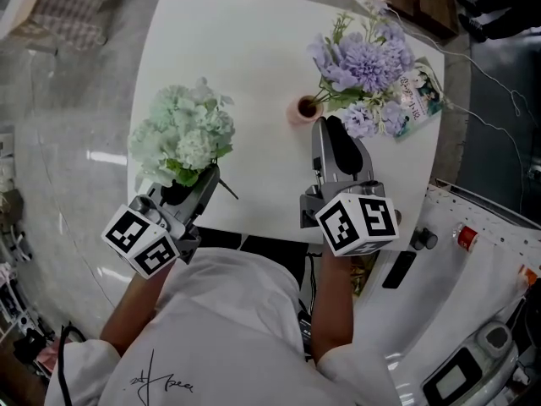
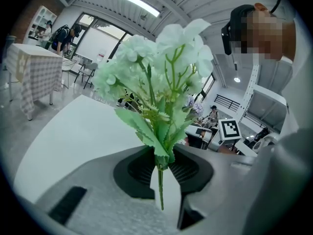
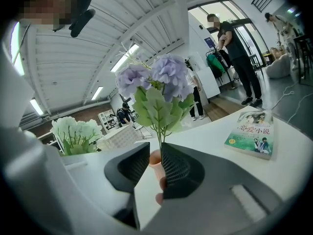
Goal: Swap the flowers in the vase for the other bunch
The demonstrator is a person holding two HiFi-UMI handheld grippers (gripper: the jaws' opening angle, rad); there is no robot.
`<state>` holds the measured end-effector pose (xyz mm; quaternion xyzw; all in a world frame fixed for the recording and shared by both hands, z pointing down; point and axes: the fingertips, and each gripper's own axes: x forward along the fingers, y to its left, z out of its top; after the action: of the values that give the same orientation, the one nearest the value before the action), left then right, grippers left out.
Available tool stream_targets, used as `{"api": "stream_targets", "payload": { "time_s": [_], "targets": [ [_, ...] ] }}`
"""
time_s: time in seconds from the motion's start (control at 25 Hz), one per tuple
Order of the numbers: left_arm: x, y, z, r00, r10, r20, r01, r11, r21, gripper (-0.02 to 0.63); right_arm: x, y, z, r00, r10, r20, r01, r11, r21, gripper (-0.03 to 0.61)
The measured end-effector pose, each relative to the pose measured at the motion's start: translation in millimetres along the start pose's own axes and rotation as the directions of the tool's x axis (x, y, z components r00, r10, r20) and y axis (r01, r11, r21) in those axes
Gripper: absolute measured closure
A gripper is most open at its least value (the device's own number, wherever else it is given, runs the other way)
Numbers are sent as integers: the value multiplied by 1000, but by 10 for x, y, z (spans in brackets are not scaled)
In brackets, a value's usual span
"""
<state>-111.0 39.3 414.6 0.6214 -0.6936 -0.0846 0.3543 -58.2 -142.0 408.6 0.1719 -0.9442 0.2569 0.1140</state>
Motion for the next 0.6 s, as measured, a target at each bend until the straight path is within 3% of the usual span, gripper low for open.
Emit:
{"api": "stream_targets", "payload": {
  "time_s": [0.6],
  "targets": [
    [-40,176,38,1000,20,4,-20,1000,-18,538,210,-113,12,999,-39,-3,39,999,-35,479]
  ]
}}
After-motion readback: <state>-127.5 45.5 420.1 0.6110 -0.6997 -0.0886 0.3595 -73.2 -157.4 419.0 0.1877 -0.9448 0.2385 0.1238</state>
